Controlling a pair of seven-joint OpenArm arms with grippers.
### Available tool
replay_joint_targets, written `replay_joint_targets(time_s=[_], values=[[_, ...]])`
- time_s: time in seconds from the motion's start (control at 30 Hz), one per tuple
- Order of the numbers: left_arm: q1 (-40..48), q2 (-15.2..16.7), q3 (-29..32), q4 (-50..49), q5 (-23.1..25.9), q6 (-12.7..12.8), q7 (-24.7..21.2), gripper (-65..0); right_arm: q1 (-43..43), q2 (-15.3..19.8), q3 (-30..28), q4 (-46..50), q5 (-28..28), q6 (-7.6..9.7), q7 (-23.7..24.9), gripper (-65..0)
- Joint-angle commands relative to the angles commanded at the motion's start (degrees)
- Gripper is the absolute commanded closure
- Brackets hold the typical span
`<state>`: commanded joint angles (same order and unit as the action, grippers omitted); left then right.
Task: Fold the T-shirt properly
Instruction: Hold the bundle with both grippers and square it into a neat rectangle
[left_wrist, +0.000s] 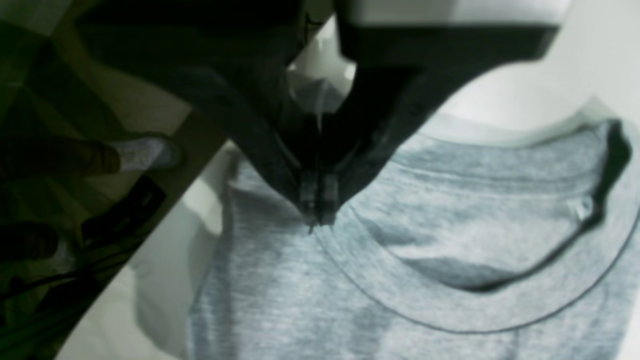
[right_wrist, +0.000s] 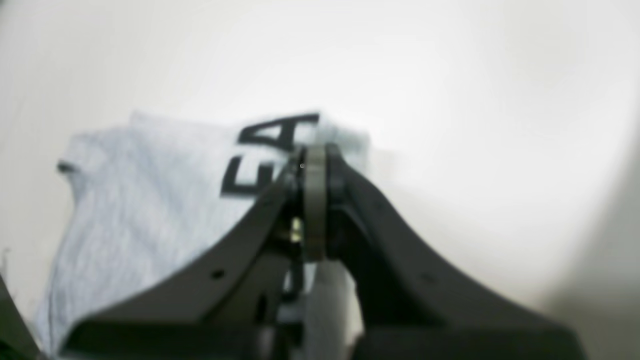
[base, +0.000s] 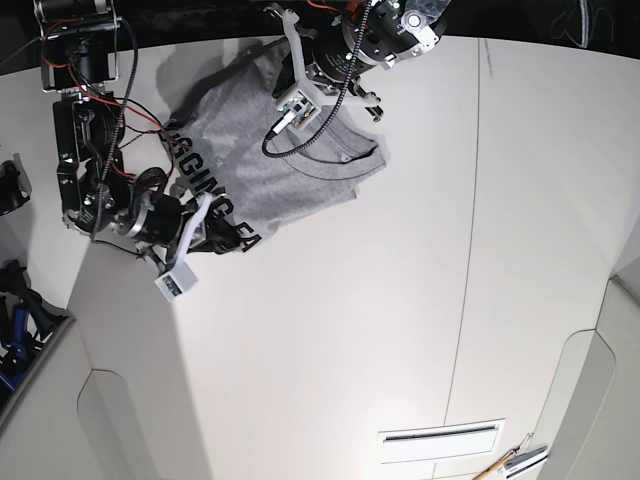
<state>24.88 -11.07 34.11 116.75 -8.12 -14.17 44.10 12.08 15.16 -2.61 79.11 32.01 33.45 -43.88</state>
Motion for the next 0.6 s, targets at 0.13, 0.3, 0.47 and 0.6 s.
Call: replay_joint_targets(time_s=[0.13,0.3,0.47,0.6], values=[[-0.7,1.1,0.0,-3.1,0.2,0.0,-0.2,0.0,0.9,-1.3,-2.5,-3.1,-0.3,-0.02,0.4,0.0],[-3.7,2.1,0.0,-8.3,-0.2,0.0,-0.1,0.0,0.9,-2.3,-2.4,-3.2,-0.8,-0.02,0.3,0.0],[-5.2,2.0,-0.1,-8.5,0.2,0.0,0.3,0.0,0.8,-2.3,-2.4,-3.2,-3.8,-0.04,0.2,0.0],[-5.2,2.0,-0.3,-8.6,0.7,0.1,1.2,0.0,0.7,-1.8,-2.4,-3.2,-4.0,-0.04,0.2,0.0]])
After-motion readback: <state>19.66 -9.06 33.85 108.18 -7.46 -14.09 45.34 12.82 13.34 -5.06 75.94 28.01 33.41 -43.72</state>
